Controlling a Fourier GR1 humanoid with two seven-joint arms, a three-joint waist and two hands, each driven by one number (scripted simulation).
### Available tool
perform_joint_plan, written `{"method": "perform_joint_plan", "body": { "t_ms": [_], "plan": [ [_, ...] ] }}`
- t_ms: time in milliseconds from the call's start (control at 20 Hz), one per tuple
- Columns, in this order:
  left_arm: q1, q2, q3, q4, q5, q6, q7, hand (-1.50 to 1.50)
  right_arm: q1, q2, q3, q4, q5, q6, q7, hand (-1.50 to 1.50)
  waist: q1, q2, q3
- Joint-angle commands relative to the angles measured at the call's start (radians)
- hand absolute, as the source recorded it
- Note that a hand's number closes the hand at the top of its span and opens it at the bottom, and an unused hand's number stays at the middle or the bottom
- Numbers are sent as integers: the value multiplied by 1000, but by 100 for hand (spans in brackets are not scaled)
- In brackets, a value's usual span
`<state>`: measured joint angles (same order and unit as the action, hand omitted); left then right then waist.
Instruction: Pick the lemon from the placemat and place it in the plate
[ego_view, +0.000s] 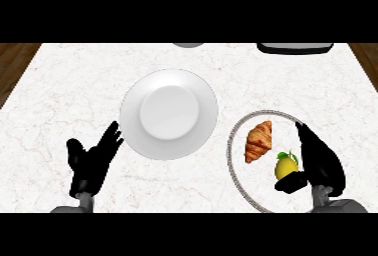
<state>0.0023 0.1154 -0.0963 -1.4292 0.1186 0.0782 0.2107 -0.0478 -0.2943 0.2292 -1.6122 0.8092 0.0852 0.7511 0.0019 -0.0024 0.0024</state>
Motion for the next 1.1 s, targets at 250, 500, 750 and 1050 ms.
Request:
{"method": "perform_joint_plan", "body": {
  "t_ms": [250,500,750,1050],
  "plan": [
    [37,6,25,-48,5,-21,47,0,-68,37,38,118,102,47,-59,150,2,2,-2],
    [58,-17,-5,-71,-33,-23,30,0,26,-1,2,98,149,-21,-166,150,-1,2,-2],
    [19,-20,-37,-35,-34,-48,25,0,-123,286,396,67,290,-57,144,150,87,6,-4],
    [-13,-28,-58,-15,-40,-63,30,0,-306,292,543,43,319,-209,253,150,151,3,-4]
  ]
}}
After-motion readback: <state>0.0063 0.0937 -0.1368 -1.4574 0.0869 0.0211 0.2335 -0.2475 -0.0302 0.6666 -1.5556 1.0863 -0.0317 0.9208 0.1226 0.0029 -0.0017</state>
